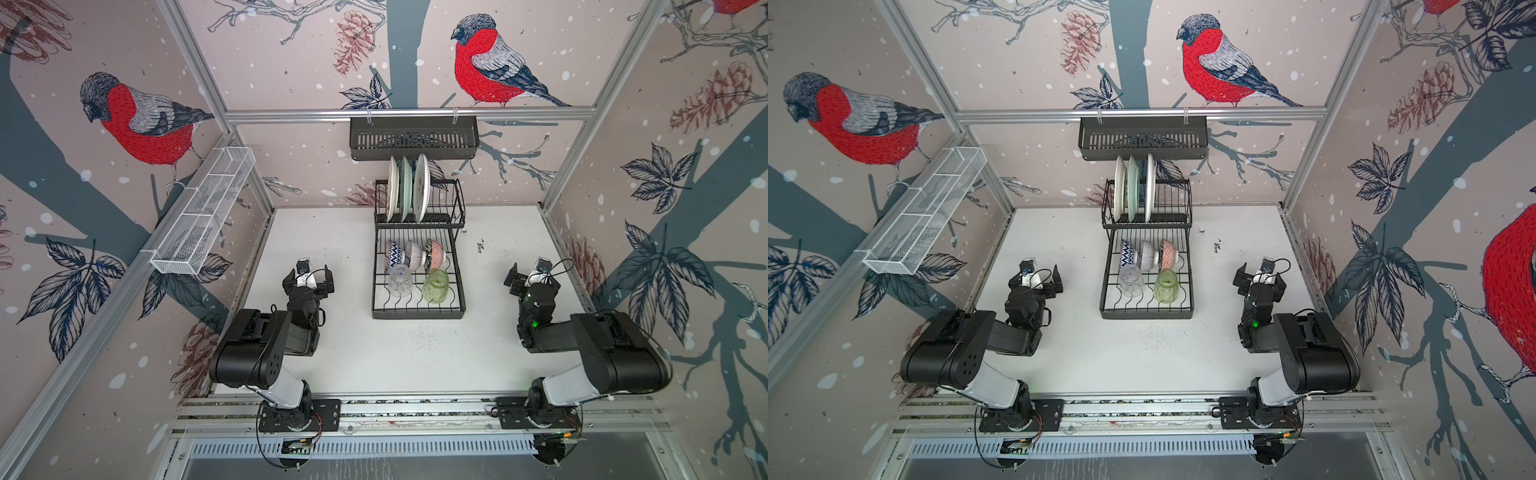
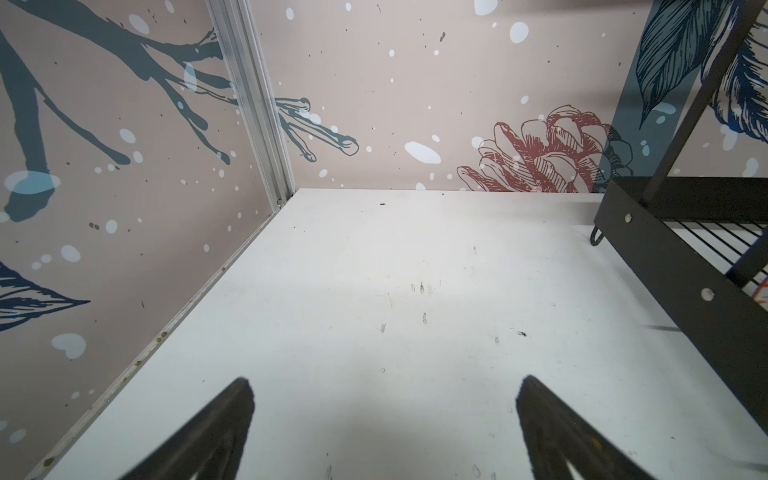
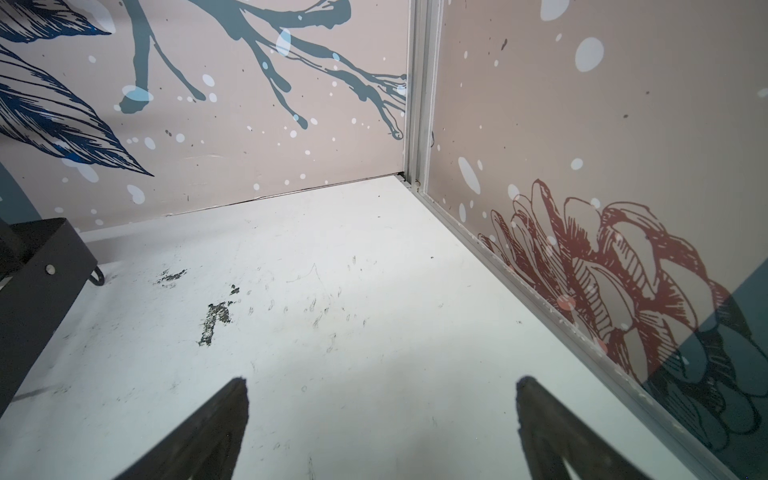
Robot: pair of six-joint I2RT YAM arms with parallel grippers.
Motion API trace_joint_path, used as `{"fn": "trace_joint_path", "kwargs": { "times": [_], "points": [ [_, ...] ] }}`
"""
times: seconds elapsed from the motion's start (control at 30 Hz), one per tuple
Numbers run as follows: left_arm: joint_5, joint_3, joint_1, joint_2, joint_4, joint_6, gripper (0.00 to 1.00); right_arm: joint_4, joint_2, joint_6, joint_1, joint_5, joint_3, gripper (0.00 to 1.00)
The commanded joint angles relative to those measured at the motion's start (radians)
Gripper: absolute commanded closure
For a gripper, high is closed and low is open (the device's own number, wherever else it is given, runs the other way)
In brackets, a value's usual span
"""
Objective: Unload the mixed dishes from the dish rack
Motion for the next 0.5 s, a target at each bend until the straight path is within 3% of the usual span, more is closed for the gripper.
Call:
{"fn": "trace_joint_path", "kwargs": {
  "times": [0.0, 0.13, 0.23, 0.3, 0.4, 0.47],
  "points": [
    [0.007, -0.004, 0.001, -0.004, 0.036, -0.005, 0.02, 0.006, -0.004, 0.017, -0.004, -0.023, 0.004, 0.0],
    [-0.114, 0.01, -0.022, -0.116, -0.086, -0.02, 0.02, 0.001, -0.028, -0.015, 0.013, -0.011, 0.015, 0.0],
    [-0.152, 0.032, -0.032, -0.205, -0.214, -0.035, 0.02, -0.192, -0.095, -0.016, 0.047, 0.065, 0.085, 0.0],
    [-0.26, 0.056, -0.059, -0.27, -0.326, -0.091, 0.02, -0.239, -0.141, -0.016, 0.066, 0.11, 0.094, 0.0],
    [-0.341, 0.098, -0.106, -0.384, -0.512, -0.225, 0.02, -0.491, -0.237, 0.106, 0.083, 0.141, 0.178, 0.0],
    [-0.413, 0.126, -0.16, -0.448, -0.608, -0.272, 0.02, -0.672, -0.294, 0.165, 0.091, 0.066, 0.243, 0.0]
  ]
}}
